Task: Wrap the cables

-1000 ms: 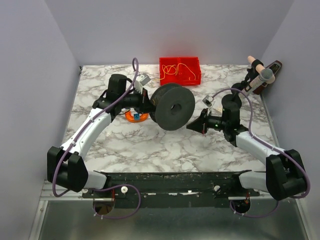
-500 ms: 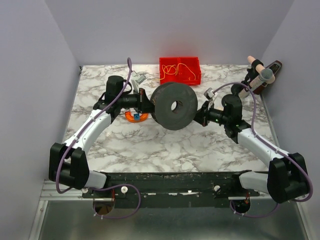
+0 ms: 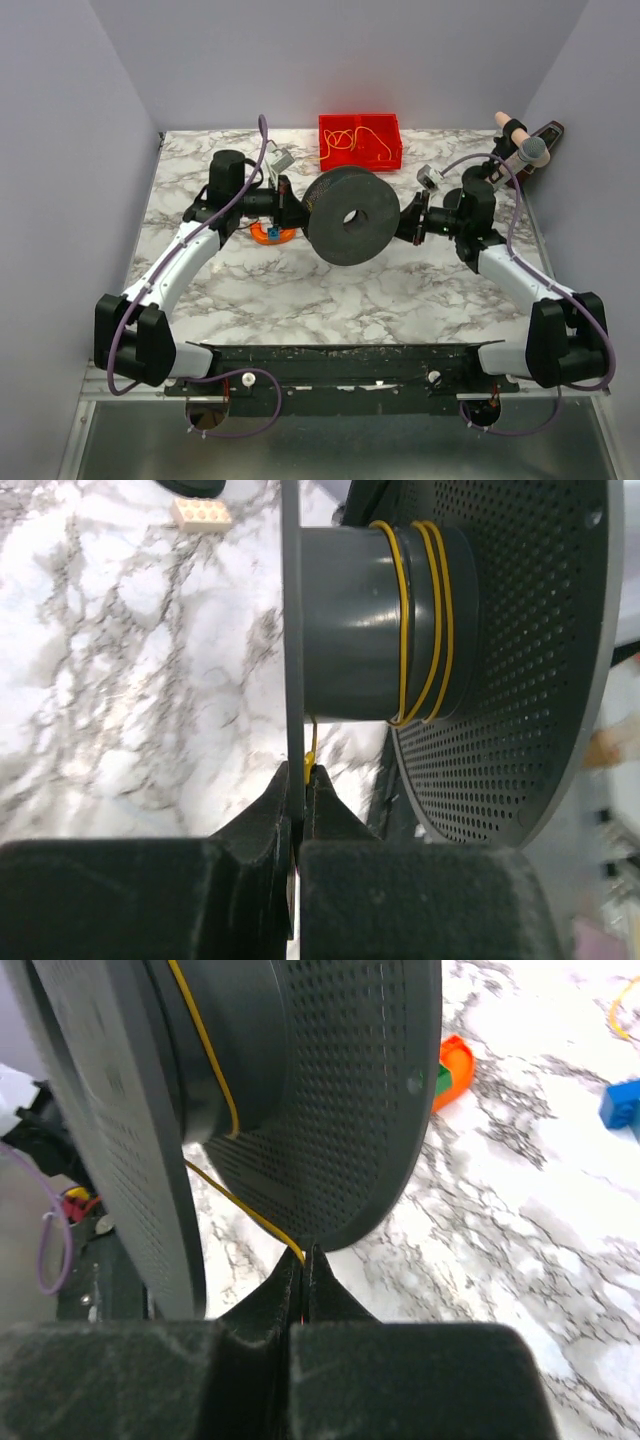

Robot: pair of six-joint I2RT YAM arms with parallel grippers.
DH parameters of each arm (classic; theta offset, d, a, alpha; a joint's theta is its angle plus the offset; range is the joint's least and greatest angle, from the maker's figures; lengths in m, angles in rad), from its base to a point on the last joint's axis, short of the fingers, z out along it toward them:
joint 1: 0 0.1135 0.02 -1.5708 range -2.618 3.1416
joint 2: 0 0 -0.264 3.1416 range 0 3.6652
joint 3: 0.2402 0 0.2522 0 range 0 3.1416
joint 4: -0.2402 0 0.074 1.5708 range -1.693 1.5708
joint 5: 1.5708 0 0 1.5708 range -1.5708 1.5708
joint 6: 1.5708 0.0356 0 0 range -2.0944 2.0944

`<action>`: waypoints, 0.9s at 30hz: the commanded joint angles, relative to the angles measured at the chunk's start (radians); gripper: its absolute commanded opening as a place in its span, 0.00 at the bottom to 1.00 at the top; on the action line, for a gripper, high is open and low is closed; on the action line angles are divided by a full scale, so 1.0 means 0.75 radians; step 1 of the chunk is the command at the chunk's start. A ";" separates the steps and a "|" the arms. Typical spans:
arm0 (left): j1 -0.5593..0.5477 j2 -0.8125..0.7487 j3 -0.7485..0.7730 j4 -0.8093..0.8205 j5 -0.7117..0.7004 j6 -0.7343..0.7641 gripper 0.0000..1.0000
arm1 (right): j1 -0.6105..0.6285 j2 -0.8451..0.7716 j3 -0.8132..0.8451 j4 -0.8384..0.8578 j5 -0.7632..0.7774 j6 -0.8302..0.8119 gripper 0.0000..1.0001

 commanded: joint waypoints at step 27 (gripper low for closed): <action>-0.587 0.114 0.364 -0.759 -1.470 1.549 0.00 | 0.264 0.213 0.461 -0.790 0.513 -0.191 0.01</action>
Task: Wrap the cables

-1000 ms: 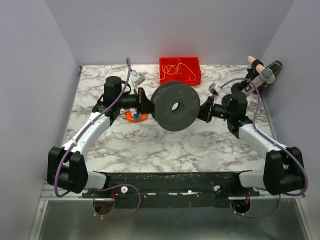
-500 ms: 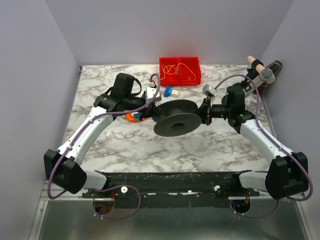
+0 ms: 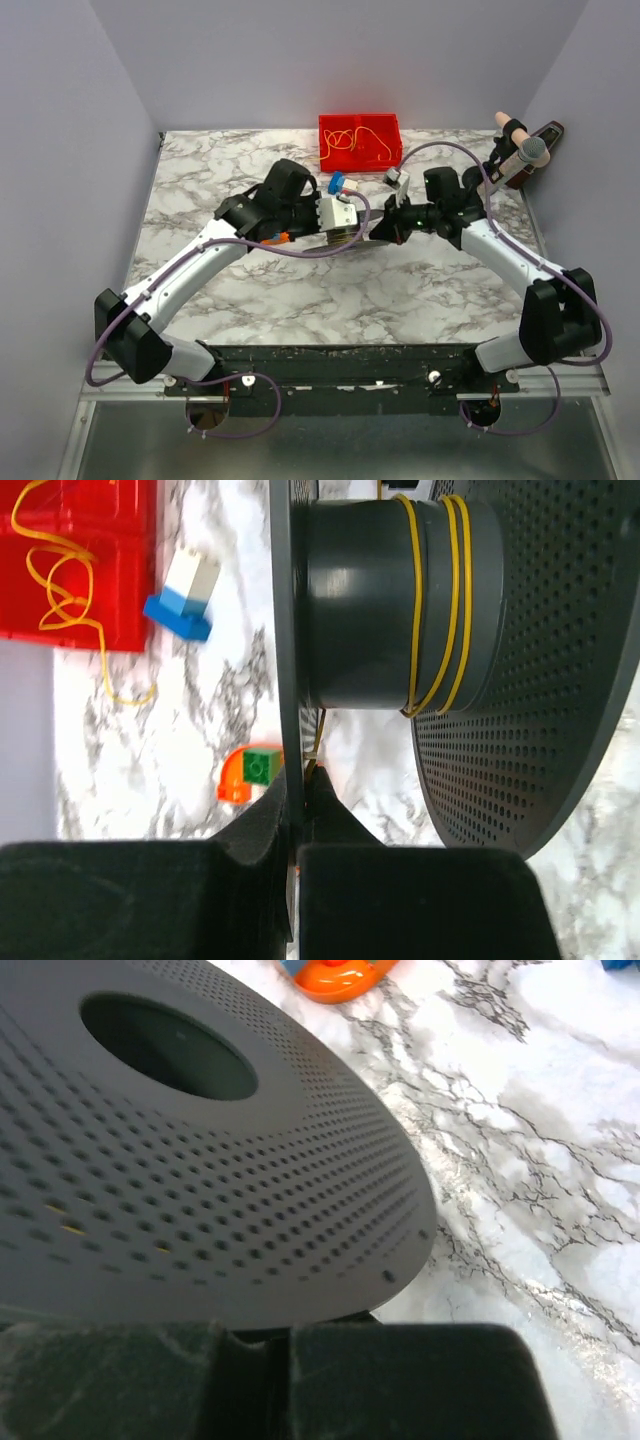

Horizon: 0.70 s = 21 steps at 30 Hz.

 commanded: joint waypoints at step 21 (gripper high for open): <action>-0.335 0.374 -0.771 1.755 -1.209 0.900 0.00 | 0.044 0.595 0.468 0.239 0.258 0.775 0.01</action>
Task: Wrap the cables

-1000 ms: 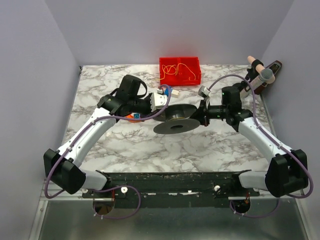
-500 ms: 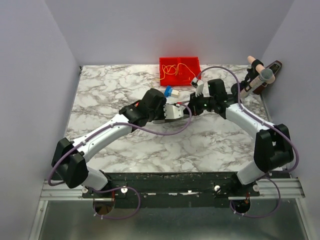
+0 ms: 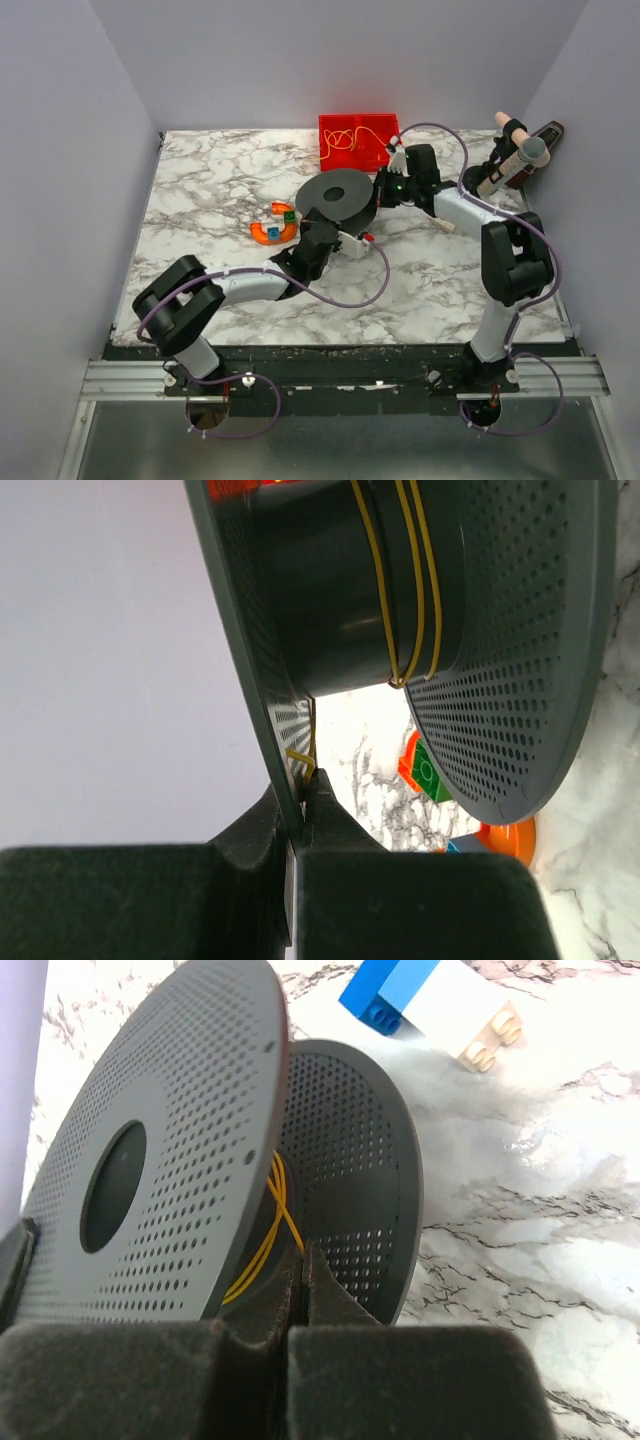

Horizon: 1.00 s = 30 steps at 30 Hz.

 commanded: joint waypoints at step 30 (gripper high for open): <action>-0.445 0.464 0.320 -0.485 -0.225 -0.105 0.00 | 0.014 -0.097 -0.360 0.210 -0.219 0.115 0.01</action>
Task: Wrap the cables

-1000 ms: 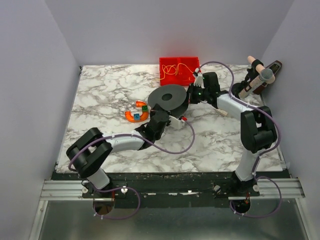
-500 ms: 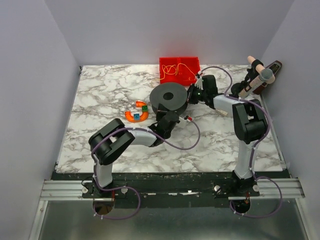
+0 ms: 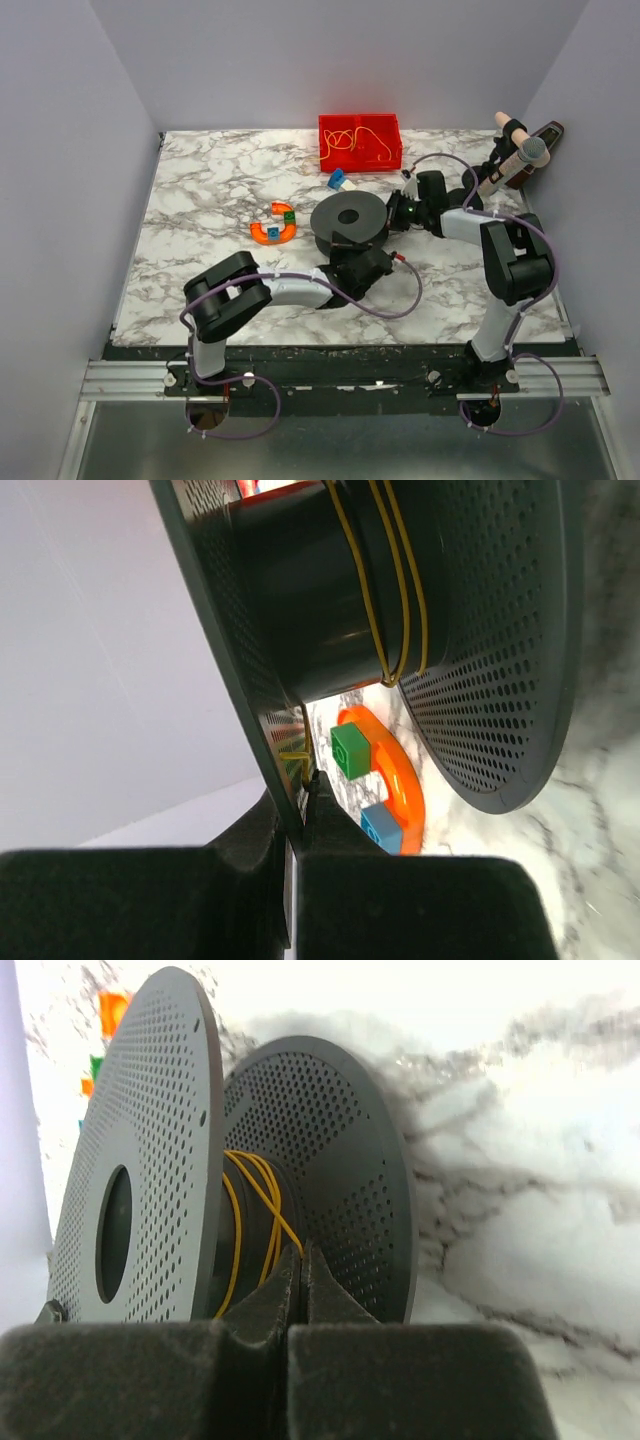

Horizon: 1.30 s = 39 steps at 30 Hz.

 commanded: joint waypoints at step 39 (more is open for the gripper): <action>-0.124 0.487 0.585 -0.783 0.493 -0.191 0.21 | 0.000 -0.237 -0.244 -0.225 0.103 -0.275 0.42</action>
